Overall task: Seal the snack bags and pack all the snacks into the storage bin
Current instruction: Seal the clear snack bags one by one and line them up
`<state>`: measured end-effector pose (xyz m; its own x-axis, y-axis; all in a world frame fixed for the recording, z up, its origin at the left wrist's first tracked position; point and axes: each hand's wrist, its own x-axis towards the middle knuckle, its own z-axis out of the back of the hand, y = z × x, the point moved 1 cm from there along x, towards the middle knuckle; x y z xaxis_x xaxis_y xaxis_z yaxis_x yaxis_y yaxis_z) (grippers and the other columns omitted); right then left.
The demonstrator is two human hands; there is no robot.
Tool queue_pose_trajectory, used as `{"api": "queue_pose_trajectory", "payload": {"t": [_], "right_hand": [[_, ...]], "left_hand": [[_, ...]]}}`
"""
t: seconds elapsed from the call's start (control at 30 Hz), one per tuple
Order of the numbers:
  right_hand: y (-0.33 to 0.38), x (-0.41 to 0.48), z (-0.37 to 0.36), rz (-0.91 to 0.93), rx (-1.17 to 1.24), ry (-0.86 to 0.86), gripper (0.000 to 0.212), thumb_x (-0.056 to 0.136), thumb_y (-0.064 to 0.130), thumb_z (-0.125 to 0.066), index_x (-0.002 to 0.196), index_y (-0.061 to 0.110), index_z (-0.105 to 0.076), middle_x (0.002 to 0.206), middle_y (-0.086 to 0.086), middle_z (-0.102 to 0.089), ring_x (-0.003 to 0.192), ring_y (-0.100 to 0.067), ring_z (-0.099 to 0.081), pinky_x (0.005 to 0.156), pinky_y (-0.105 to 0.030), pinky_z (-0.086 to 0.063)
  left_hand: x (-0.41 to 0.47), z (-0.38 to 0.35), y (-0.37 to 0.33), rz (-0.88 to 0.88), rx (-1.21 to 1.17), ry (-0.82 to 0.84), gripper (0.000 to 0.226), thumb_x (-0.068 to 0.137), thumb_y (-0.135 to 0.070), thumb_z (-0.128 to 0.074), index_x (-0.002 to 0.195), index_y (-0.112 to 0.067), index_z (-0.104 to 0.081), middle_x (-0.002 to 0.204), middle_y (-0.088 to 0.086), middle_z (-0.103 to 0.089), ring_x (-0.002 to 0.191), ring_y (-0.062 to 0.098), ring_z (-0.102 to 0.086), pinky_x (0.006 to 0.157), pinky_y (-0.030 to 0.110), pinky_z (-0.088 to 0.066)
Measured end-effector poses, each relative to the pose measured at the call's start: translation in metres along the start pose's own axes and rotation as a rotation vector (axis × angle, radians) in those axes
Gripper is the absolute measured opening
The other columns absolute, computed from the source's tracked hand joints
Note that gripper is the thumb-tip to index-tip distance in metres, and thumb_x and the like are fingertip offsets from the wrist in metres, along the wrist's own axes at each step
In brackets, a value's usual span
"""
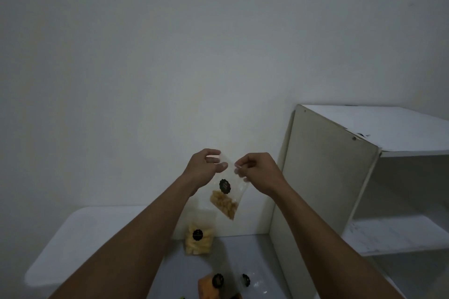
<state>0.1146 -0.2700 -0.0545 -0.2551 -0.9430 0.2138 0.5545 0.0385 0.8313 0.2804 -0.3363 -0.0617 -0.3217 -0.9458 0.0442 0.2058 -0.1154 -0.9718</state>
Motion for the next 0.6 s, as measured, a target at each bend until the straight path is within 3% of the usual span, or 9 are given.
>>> {"api": "queue_pose_trajectory", "payload": {"t": [0.1,0.23,0.4,0.5,0.6], "right_hand": [[0.006,0.001,0.006,0.018,0.051,0.028,0.011,0.085,0.005,-0.069,0.083,0.015,-0.073,0.077,-0.002,-0.075,0.072,-0.015,-0.07,0.074,-0.036,-0.061],[0.018,0.0,0.007,0.098,-0.058,0.055,0.008,0.088,0.021,-0.071,0.081,0.017,-0.073,0.076,-0.004,-0.071,0.067,-0.013,-0.062,0.066,-0.033,-0.056],[0.033,0.003,0.015,0.165,-0.155,0.022,0.012,0.088,0.023,-0.072,0.075,0.023,-0.071,0.065,0.006,-0.063,0.06,-0.009,-0.053,0.06,-0.024,-0.042],[0.04,0.002,0.019,0.19,-0.081,0.014,0.006,0.086,0.025,-0.074,0.086,0.019,-0.075,0.073,0.007,-0.07,0.067,-0.005,-0.063,0.061,-0.023,-0.049],[0.041,-0.001,0.023,0.144,0.063,0.021,0.011,0.09,0.019,-0.07,0.095,0.01,-0.072,0.088,-0.005,-0.073,0.082,-0.017,-0.069,0.07,-0.028,-0.059]], "left_hand": [[-0.002,0.004,-0.004,-0.06,0.006,0.045,0.015,0.087,-0.016,-0.074,0.101,-0.01,-0.073,0.102,0.006,-0.073,0.096,0.016,-0.065,0.082,0.032,-0.051],[-0.005,0.007,-0.01,-0.132,-0.036,0.015,0.006,0.084,-0.012,-0.075,0.083,-0.007,-0.074,0.092,0.005,-0.075,0.093,0.02,-0.069,0.084,0.037,-0.059],[-0.016,0.008,-0.02,-0.173,-0.12,0.05,0.01,0.087,-0.012,-0.072,0.09,-0.002,-0.073,0.086,0.011,-0.074,0.084,0.024,-0.074,0.075,0.035,-0.061],[-0.017,0.013,-0.025,-0.187,-0.186,0.024,0.012,0.088,-0.011,-0.072,0.086,0.0,-0.072,0.085,0.014,-0.073,0.081,0.023,-0.073,0.078,0.037,-0.061],[-0.016,0.02,-0.026,-0.167,-0.28,-0.063,0.01,0.089,-0.007,-0.071,0.084,0.001,-0.072,0.082,0.012,-0.072,0.079,0.023,-0.071,0.081,0.038,-0.061]]}}
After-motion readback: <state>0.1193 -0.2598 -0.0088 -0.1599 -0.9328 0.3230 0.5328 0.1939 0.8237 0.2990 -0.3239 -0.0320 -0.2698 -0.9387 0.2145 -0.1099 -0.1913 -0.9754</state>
